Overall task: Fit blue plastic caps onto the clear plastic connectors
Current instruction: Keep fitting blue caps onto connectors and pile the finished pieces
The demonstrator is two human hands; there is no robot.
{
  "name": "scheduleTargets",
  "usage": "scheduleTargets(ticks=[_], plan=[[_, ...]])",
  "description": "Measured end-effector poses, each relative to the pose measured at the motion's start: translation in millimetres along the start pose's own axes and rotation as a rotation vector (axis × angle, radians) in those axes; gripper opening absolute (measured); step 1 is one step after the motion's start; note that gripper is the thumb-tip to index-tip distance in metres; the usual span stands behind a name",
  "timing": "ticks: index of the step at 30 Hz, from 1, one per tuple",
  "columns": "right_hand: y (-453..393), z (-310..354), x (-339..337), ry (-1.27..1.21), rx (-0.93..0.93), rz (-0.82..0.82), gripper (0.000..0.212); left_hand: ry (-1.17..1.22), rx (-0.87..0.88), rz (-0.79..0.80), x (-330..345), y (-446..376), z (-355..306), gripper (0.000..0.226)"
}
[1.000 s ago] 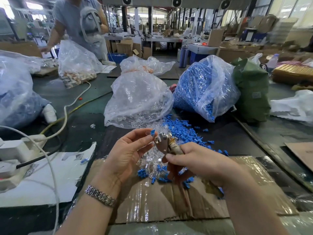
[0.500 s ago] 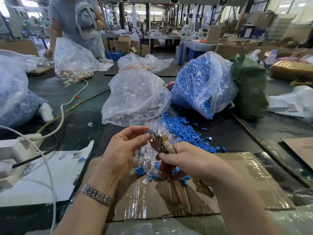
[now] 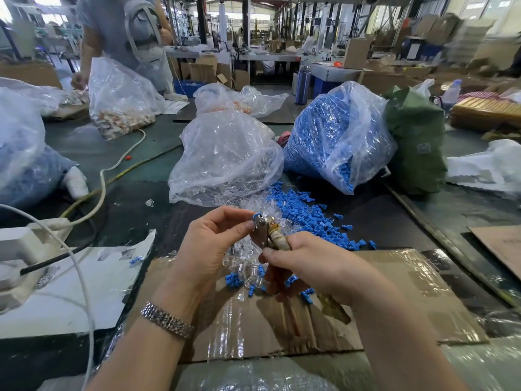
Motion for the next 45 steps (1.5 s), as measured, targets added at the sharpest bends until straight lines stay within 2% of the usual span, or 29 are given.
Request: scheduleTargets(ticks=[7, 13, 15, 18, 20, 22, 24, 27, 28, 30, 36, 41, 43, 45], plan=[[-9.0, -5.6, 8.8, 0.005, -0.065, -0.122, 0.049, -0.058, 0.022, -0.043, -0.3, -1.3, 2.6, 0.017], [-9.1, -3.6, 9.7, -0.015, -0.046, -0.100, 0.041, -0.139, 0.081, -0.116, -13.1, 1.7, -4.5, 0.018], [-7.2, 1.4, -4.7, 0.120, -0.039, -0.152, 0.040, -0.300, 0.084, -0.283, -30.6, 1.3, -4.2, 0.018], [-8.2, 5.8, -40.9, 0.494, -0.058, -0.395, 0.040, -0.755, -0.007, -0.623, -64.0, 3.0, -2.9, 0.018], [-11.0, 2.3, -58.5, 0.688, 0.007, -0.520, 0.038, -1.044, -0.118, -0.706, -77.1, 4.1, -1.2, 0.017], [-14.8, -7.4, -67.7, 0.774, 0.100, -0.580, 0.038, -1.299, -0.200, -0.706, -81.3, 4.3, 1.0, 0.014], [-17.8, -19.1, -71.2, 0.833, 0.168, -0.620, 0.040, -1.373, -0.144, -0.657, -77.7, 2.1, 0.4, 0.014], [-22.7, -31.7, -71.8, 0.869, 0.187, -0.651, 0.051, -1.332, 0.014, -0.379, -54.3, -6.3, 5.8, 0.024], [-24.2, -33.9, -71.6, 0.868, 0.185, -0.651, 0.053, -1.367, -0.002, -0.281, -45.6, -7.7, 10.0, 0.027], [-26.7, -36.2, -70.9, 0.863, 0.180, -0.646, 0.055, -1.477, -0.060, -0.186, -36.5, -8.4, 17.2, 0.030], [-29.3, -39.7, -66.7, 0.848, 0.147, -0.633, 0.058, -1.468, -0.075, -0.146, -31.6, -7.8, 20.5, 0.013], [-28.7, -37.6, -66.3, 0.811, 0.084, -0.656, 0.061, -1.366, 0.020, -0.195, -26.6, -4.4, 15.5, 0.020], [-25.4, -28.1, -66.2, 0.771, -0.033, -0.677, 0.048, -1.256, 0.069, -0.230, -27.1, -4.4, 12.7, 0.021], [-22.5, -21.3, -65.6, 0.741, -0.162, -0.619, 0.021, -1.164, 0.080, -0.240, -26.2, -6.3, 11.6, 0.016]])
Point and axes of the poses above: each hand's wrist, its own y-axis away from the middle knuckle, its own x-axis out of the palm, z = x × y, the point moved 4 cm from there along -y, towards the middle knuckle, and after that the axes turned 14 degrees about -y, right-handed, at the moved point
